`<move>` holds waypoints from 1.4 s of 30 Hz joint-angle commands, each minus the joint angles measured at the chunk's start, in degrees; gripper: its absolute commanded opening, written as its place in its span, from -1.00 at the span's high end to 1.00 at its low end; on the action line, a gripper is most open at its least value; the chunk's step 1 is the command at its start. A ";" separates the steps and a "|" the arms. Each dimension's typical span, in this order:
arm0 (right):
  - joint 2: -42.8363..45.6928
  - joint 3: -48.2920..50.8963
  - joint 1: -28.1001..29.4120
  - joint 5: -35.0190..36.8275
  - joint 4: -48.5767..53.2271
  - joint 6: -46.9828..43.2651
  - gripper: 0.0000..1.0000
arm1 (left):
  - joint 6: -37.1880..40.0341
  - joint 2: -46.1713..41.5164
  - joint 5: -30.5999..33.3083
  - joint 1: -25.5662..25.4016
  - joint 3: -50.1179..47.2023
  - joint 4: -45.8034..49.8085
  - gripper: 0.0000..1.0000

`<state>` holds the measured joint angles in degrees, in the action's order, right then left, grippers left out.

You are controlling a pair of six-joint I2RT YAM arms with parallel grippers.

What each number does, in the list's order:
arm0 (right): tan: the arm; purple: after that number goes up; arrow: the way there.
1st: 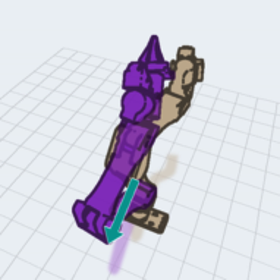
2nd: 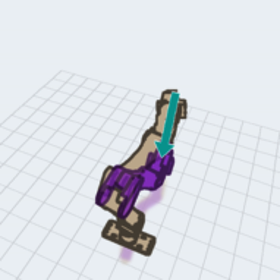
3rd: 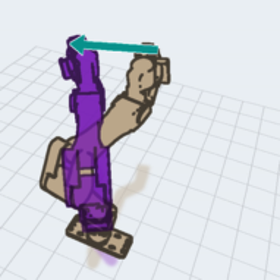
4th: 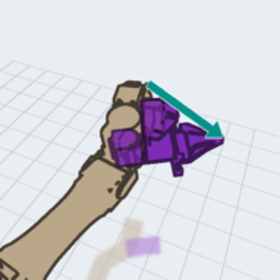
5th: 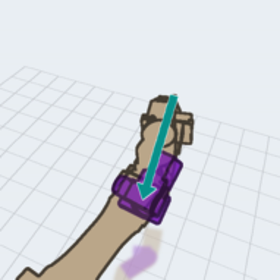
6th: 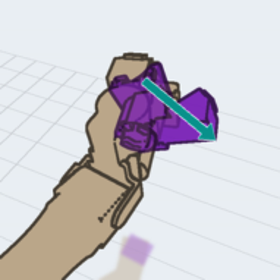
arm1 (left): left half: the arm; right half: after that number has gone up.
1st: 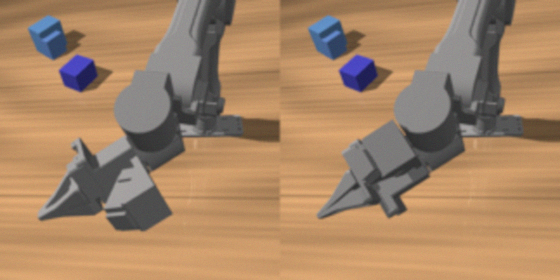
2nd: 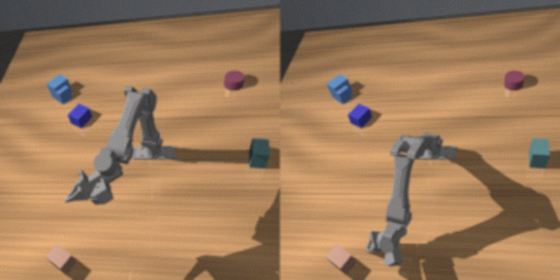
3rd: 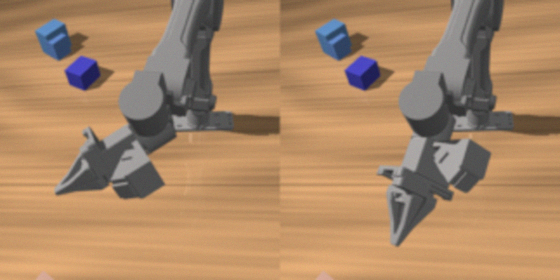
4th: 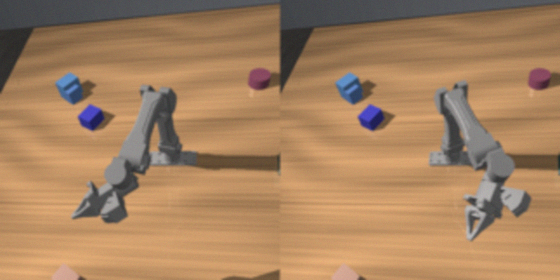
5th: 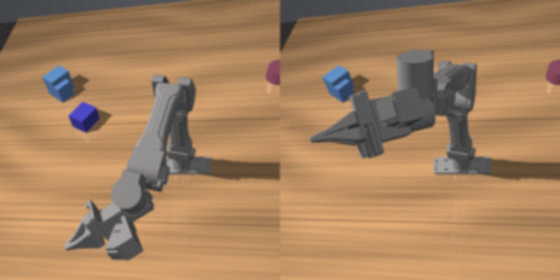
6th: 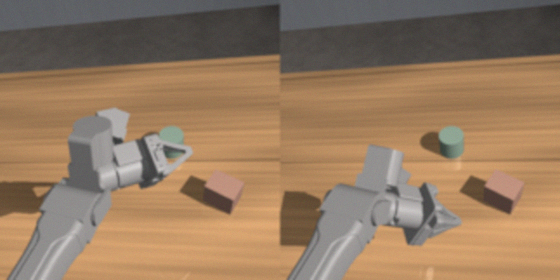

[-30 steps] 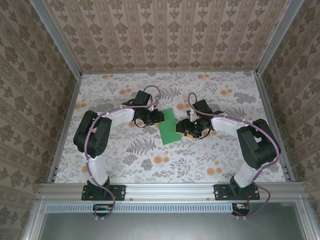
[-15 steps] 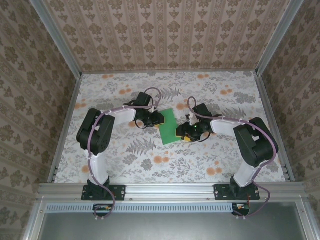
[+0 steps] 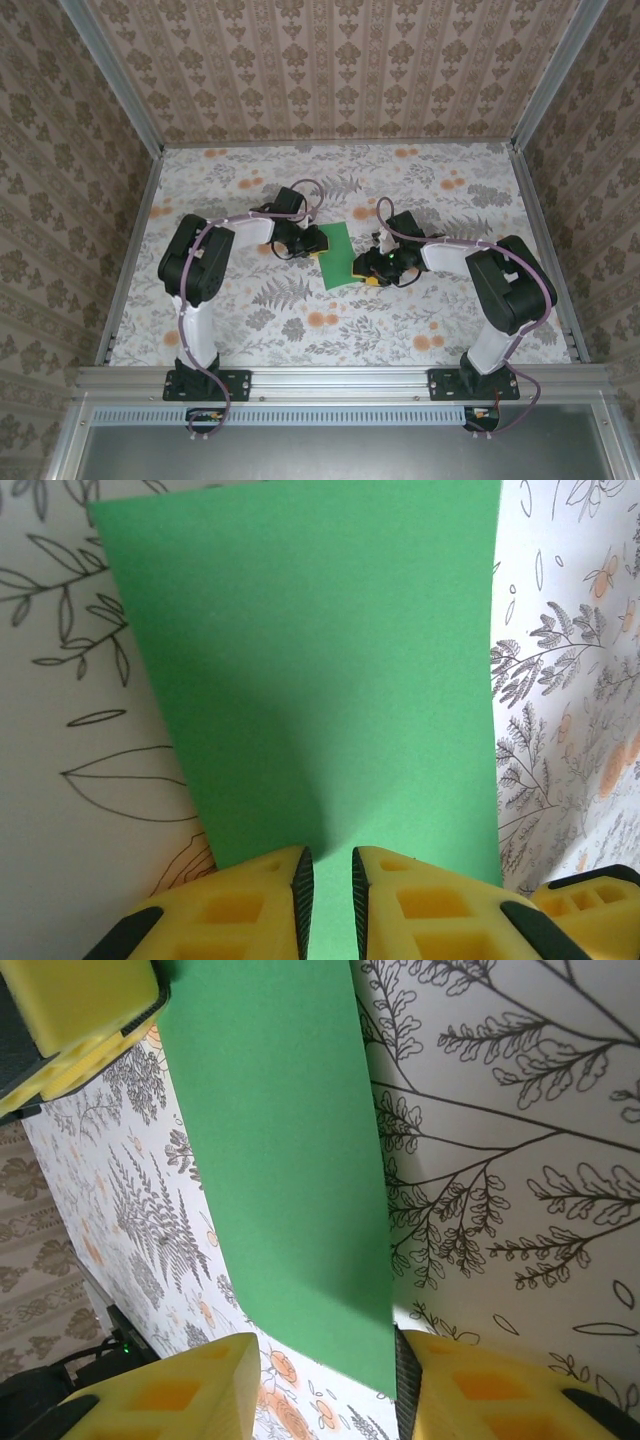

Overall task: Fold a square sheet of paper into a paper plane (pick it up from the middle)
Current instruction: Third fold the triangle at the center of the table.

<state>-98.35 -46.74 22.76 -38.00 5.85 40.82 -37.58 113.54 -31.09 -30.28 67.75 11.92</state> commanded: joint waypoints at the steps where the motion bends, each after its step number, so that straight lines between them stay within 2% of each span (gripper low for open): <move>1: 1.06 0.60 0.18 -1.76 -1.48 1.63 0.22 | 0.23 1.32 0.13 0.14 1.05 1.77 0.56; 14: 2.88 1.43 0.18 -0.68 -1.23 3.79 0.34 | 0.62 2.48 1.10 0.14 0.99 3.12 0.57; 21: 3.10 1.57 0.18 1.32 -0.94 5.32 0.69 | 1.50 1.91 0.42 0.14 1.72 3.02 0.57; 27: 3.84 1.76 0.18 3.53 -0.63 7.49 0.87 | 2.86 -1.81 -1.56 -0.19 2.16 -0.42 0.56; 31: 4.39 1.70 0.18 4.00 -0.92 8.16 0.91 | 3.40 -2.54 -0.14 -0.56 2.14 0.18 0.57; 35: 4.39 0.87 0.50 3.45 -1.92 9.18 0.93 | 4.70 0.37 0.04 -0.65 3.55 3.79 0.60; 42: 2.46 -2.47 3.26 3.02 -4.67 11.49 0.93 | 5.49 2.28 0.77 -0.65 4.55 5.74 0.62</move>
<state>-95.50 -46.28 24.62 -35.11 3.33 50.17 -34.04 114.10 -30.87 -30.46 70.89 15.00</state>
